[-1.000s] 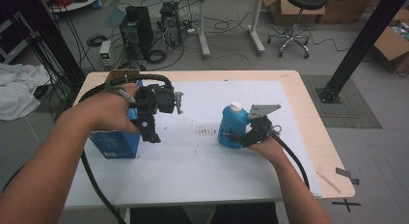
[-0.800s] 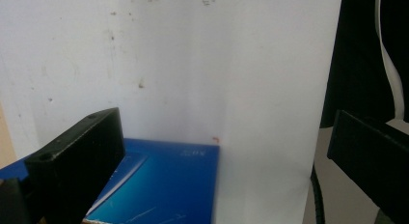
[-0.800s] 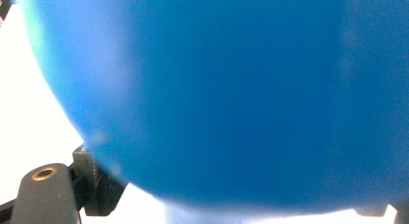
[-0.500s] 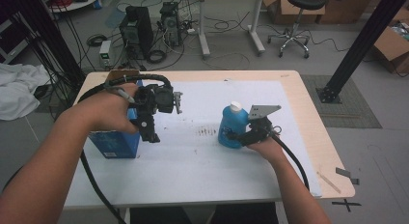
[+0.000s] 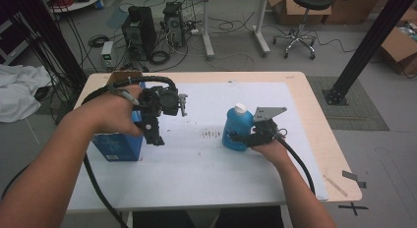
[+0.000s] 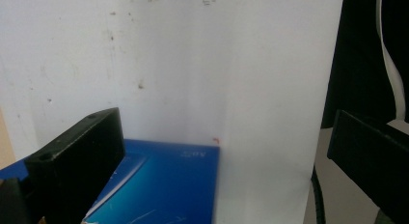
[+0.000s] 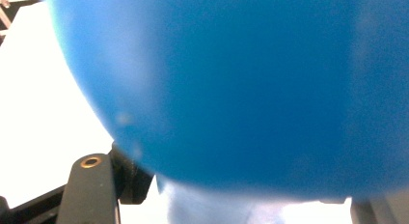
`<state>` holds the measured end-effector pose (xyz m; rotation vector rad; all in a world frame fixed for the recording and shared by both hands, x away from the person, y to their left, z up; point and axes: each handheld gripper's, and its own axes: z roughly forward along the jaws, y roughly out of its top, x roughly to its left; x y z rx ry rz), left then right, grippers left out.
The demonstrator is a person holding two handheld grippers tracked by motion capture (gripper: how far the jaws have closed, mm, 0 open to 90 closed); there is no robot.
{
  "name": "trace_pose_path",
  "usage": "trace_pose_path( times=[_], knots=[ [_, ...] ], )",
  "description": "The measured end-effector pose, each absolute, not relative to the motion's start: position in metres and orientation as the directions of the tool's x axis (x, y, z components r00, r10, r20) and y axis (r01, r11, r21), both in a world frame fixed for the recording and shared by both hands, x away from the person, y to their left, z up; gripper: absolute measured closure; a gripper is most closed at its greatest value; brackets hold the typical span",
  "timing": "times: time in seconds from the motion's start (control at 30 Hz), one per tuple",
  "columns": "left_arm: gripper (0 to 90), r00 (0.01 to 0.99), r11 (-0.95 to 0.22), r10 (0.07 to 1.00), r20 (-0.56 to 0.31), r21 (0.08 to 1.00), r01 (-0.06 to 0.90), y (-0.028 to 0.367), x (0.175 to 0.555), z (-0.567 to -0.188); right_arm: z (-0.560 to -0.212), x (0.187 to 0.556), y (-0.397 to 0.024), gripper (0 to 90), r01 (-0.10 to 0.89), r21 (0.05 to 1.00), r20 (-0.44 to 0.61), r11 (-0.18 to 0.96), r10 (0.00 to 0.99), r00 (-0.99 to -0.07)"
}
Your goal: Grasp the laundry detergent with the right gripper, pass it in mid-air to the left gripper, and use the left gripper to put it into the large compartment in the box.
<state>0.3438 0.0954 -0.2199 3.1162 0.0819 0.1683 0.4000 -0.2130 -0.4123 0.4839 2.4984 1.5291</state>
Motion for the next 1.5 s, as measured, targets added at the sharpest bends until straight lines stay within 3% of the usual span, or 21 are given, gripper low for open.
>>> trace_pose_path(
  times=[0.33,1.07,1.5],
  knots=[
    [0.1,0.993,-0.999,0.048,0.106,0.015,0.046,0.092,0.345,-0.222,-0.412,0.4,-0.212,38.9,0.173,0.892,0.02,0.418,0.345,-0.938],
    [0.1,0.993,-0.999,0.051,0.108,0.019,0.049,0.095,0.345,-0.221,-0.413,0.4,-0.212,46.0,0.148,0.89,0.008,0.432,0.308,-0.951],
    [0.1,0.994,-0.999,0.036,0.108,0.008,0.036,0.084,0.349,-0.216,-0.367,0.398,-0.215,46.2,0.109,0.876,-0.008,0.47,0.24,-0.971]
  ],
)
